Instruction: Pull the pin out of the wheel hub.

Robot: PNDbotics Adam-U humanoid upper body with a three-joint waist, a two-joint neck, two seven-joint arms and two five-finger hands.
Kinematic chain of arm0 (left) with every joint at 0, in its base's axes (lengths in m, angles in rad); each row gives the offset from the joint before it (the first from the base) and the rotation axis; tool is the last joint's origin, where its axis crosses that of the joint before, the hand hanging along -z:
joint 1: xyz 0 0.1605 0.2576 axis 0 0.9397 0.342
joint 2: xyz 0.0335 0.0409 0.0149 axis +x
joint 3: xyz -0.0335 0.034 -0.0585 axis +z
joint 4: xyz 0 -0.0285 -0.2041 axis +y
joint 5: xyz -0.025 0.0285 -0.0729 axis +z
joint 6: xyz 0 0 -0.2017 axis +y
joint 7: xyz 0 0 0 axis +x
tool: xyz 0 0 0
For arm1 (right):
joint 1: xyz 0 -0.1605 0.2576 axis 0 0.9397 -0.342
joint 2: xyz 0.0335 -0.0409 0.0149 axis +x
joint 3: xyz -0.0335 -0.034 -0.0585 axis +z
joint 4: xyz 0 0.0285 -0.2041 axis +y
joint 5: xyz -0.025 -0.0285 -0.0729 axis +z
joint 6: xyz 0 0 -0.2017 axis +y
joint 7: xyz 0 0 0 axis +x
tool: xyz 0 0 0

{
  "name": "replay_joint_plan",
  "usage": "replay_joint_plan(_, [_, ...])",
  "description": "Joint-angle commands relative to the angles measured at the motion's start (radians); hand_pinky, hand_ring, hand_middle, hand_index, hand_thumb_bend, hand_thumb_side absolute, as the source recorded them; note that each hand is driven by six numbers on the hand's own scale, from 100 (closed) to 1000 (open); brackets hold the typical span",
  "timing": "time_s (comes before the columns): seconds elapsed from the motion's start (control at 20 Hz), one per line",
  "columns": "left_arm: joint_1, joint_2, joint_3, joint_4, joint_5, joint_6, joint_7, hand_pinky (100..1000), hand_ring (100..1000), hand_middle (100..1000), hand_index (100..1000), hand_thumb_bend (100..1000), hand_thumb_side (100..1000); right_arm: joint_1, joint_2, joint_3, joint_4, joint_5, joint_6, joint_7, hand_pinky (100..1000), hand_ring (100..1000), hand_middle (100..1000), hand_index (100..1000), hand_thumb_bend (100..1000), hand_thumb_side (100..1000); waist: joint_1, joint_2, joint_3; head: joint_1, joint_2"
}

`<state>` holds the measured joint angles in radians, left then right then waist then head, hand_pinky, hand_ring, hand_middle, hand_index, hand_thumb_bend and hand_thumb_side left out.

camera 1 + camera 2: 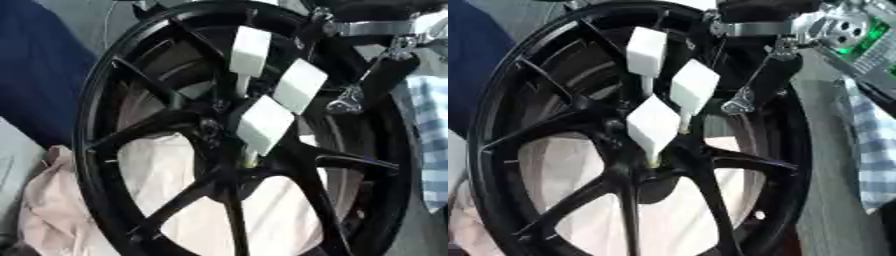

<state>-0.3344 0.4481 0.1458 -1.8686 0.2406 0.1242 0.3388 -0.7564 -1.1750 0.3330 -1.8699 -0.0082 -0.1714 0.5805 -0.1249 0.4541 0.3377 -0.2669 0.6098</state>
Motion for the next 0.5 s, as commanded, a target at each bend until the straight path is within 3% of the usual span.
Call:
replay_joint_plan(0.05, [-0.002, 0.019, 0.012, -0.011, -0.001, 0.0, 0.001, 772, 603, 534, 722, 158, 748, -0.016, -0.024, -0.017, 0.001, -0.027, 0.014, 0.008, 763, 540, 367, 545, 303, 100, 0.008, -0.026, -0.001, -0.002, -0.004])
replay_joint_plan(0.5, [0.003, 0.02, 0.013, -0.009, -0.002, 0.001, 0.001, 773, 602, 534, 722, 156, 748, -0.045, -0.012, -0.028, 0.044, -0.093, 0.067, 0.012, 749, 511, 279, 479, 293, 100, 0.01, -0.037, -0.008, -0.001, 0.004])
